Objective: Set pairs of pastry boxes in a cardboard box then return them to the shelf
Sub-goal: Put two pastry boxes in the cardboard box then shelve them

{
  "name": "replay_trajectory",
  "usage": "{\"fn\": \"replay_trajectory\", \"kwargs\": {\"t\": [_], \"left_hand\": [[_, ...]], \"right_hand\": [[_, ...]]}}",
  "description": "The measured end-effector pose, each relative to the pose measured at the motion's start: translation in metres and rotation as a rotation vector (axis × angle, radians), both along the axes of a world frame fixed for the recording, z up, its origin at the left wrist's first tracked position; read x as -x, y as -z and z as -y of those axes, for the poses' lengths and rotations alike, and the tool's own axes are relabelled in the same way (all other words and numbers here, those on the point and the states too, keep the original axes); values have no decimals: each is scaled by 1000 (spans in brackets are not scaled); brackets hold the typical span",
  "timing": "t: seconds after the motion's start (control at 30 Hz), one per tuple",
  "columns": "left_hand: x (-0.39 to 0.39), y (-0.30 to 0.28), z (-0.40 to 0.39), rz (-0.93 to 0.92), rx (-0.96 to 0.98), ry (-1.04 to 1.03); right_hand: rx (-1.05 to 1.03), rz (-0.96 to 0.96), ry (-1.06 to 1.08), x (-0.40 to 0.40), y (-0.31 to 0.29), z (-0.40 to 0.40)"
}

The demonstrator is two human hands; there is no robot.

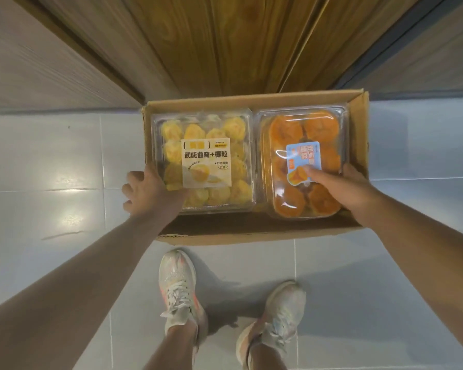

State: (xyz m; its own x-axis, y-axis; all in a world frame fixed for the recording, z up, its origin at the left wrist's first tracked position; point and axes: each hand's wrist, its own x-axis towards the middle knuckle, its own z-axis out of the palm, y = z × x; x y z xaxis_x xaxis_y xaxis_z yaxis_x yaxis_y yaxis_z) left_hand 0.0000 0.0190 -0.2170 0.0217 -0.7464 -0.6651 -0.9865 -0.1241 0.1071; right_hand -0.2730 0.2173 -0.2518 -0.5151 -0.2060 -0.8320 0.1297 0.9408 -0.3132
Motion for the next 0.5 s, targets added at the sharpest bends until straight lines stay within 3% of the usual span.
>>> {"fn": "replay_trajectory", "kwargs": {"t": [0.2,0.37,0.5], "left_hand": [[35,8,8,28,-69,-341],[37,8,12,-184,-86,-435],[15,4,11,-348,-69,-344]], "right_hand": [[-48,-2,-21,1,11,0],[-50,-34,20,-6,-3,1],[-36,-69,-13,-11,-5,0]]}}
